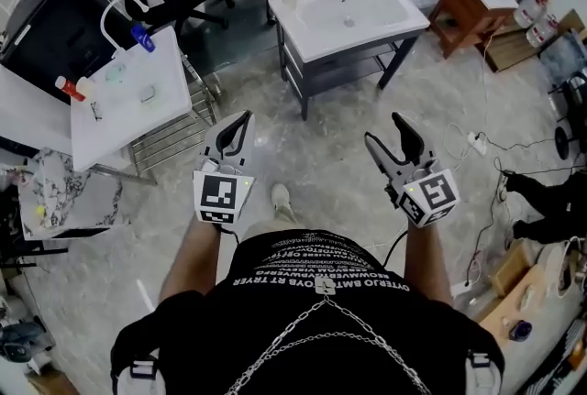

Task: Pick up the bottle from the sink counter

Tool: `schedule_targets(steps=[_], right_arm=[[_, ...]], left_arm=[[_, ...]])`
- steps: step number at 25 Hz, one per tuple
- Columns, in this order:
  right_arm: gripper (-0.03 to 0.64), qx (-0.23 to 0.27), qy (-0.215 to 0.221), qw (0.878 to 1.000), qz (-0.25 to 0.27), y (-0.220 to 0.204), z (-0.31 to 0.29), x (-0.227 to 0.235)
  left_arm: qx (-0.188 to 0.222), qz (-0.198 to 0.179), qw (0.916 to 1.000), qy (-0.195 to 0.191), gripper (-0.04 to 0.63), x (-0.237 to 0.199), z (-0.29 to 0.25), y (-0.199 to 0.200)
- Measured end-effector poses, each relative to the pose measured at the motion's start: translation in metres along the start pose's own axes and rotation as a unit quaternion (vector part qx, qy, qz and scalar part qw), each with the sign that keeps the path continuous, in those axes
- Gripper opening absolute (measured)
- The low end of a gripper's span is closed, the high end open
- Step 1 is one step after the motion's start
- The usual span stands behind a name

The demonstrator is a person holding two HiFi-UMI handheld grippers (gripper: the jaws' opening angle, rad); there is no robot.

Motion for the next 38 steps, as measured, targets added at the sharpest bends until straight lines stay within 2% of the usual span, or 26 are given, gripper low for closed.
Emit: schedule_targets(steps=[15, 25, 32, 38], right_arm=[[0.264, -0.011, 0.009, 1.0, 0.01, 0.03, -0.13, 0.028], [0.264, -0.023, 0.022, 0.999, 0.028, 0.044, -0.224, 0.014], [0.264, -0.04, 0.009, 0.999, 0.031, 0.038, -0.239, 0.01], [0.263, -0.034, -0.006, 0.999, 0.031, 0.044, -0.243, 0.018]], left_arm=[[0.007, 0.013, 0.9998, -0.012, 0.006, -0.096, -0.096, -0.035], [0.017, 0.008, 0.9998, -0.01, 0.005, -0.17, -0.127, -0.062], [0.018, 0.027, 0.9992, -0.023, 0.005, -0.192, -0.138, -0.081], [0.021, 0.033, 0.9983, -0.042, 0.005, -0.187, -0.151, -0.084]])
Point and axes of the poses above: the fingertips, and each gripper's own axes: z backward along the fingers, x to its right, y out of its top, the point moved 10 cm from there along z, backward along the fingers, and after that the axes turned 11 degrees about -z, right-handed, at the moved point
